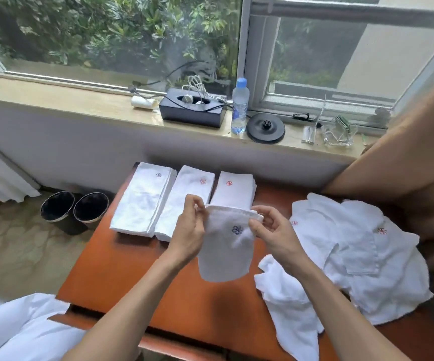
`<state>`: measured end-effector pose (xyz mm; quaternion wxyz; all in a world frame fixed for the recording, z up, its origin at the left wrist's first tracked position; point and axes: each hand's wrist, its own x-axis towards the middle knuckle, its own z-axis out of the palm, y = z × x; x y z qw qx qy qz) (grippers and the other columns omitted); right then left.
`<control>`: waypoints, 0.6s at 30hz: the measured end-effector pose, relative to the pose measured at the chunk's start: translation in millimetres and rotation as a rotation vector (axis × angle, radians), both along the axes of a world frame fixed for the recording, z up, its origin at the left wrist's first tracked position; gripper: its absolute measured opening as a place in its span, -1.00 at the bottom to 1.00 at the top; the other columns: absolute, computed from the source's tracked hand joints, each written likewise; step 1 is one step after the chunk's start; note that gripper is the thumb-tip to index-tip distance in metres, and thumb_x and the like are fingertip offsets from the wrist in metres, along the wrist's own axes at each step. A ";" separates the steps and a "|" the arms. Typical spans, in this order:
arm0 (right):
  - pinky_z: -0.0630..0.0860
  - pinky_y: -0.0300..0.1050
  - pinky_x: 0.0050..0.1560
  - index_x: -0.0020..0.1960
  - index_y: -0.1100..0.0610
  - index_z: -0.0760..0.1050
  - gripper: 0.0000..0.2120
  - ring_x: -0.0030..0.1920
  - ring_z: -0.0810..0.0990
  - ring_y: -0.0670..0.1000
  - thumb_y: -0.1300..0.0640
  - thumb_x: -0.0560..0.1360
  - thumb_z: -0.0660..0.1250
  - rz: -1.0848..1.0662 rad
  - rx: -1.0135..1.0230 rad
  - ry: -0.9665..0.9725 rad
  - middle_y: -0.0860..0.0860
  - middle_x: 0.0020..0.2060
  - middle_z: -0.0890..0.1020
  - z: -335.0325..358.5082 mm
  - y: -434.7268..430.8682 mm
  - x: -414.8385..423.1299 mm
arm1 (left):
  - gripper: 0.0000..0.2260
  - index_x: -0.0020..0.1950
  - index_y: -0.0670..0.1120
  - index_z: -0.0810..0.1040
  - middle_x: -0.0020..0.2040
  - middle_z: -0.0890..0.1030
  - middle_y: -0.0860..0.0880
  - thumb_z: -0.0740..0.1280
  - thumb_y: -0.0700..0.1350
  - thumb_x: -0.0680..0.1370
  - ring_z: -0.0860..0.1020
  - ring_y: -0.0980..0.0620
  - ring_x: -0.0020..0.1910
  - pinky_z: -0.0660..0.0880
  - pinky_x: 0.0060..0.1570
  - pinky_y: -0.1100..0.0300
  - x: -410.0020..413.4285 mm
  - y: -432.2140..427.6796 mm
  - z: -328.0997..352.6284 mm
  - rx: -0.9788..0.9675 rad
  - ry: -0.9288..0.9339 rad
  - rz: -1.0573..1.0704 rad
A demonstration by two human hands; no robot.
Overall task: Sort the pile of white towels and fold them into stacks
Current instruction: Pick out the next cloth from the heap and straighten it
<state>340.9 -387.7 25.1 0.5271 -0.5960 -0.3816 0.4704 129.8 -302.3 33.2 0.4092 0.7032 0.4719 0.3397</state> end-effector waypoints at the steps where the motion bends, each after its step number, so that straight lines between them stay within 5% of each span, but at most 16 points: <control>1: 0.66 -0.09 0.06 0.15 -0.14 0.64 -0.80 0.05 0.72 -0.02 0.11 0.59 0.46 -0.034 -0.016 -0.023 0.00 0.03 0.74 -2.7 4.5 -6.9 | -0.82 0.05 0.01 0.28 -0.40 0.37 0.20 0.09 -0.28 0.70 0.27 0.14 -0.43 0.24 -0.39 0.25 -4.1 13.4 -3.8 -0.023 -0.006 -0.042; 10: 0.54 -0.35 -0.11 0.05 -0.03 0.68 -0.93 -0.07 0.70 -0.14 0.08 0.57 0.48 -0.235 -0.075 -0.143 -0.09 -0.07 0.76 1.4 33.9 -43.5 | -0.73 -0.03 0.14 0.26 -0.27 0.30 0.04 0.10 -0.23 0.72 0.24 0.18 -0.34 0.27 -0.32 0.34 -17.6 87.5 -16.1 -0.098 -0.081 -0.285; 18: 0.62 -0.17 0.03 -0.02 -0.01 0.69 -0.93 -0.02 0.70 -0.09 0.01 0.55 0.50 -0.304 -0.075 -0.200 -0.11 -0.10 0.75 -5.9 65.6 -20.4 | -0.81 -0.01 0.09 0.34 -0.26 0.37 0.03 0.15 -0.18 0.72 0.28 0.16 -0.35 0.28 -0.36 0.37 7.2 121.3 -18.7 -0.158 -0.096 -0.266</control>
